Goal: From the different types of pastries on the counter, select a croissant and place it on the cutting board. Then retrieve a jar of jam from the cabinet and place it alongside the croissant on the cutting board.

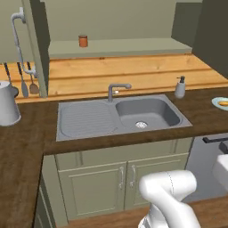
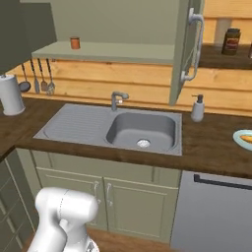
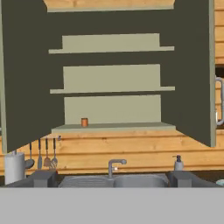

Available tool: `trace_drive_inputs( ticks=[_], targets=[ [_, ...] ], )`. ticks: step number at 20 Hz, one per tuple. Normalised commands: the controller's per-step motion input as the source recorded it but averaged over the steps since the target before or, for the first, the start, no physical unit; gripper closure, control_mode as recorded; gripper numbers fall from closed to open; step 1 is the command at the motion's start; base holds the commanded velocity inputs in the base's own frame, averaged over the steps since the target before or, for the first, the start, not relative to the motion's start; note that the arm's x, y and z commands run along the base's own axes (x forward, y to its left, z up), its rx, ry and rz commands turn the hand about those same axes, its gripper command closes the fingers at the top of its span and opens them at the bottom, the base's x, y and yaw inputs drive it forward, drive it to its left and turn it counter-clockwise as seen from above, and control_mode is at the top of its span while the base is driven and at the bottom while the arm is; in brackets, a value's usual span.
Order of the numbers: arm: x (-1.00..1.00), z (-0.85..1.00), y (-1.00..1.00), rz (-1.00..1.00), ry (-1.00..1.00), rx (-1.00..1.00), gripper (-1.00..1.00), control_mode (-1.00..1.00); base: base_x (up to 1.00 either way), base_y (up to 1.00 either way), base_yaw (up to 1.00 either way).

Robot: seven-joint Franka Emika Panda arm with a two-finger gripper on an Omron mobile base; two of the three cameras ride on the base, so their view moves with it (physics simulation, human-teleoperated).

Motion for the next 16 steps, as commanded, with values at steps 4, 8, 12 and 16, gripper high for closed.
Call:
trace_drive_inputs(
  ticks=[4,8,12,16],
  targets=[
    [0.00,0.00,0.00,0.00,0.00,0.00,-1.00,1.00,0.07,0.00,0.00],
    [0.00,0.00,0.00,0.00,0.00,0.00,-1.00,1.00,0.64,-0.02,0.00],
    [0.00,0.00,0.00,0.00,0.00,0.00,-1.00,1.00,0.99,-0.06,0.05],
    [0.00,0.00,0.00,0.00,0.00,0.00,-1.00,1.00,0.26,0.00,0.01]
  ],
)
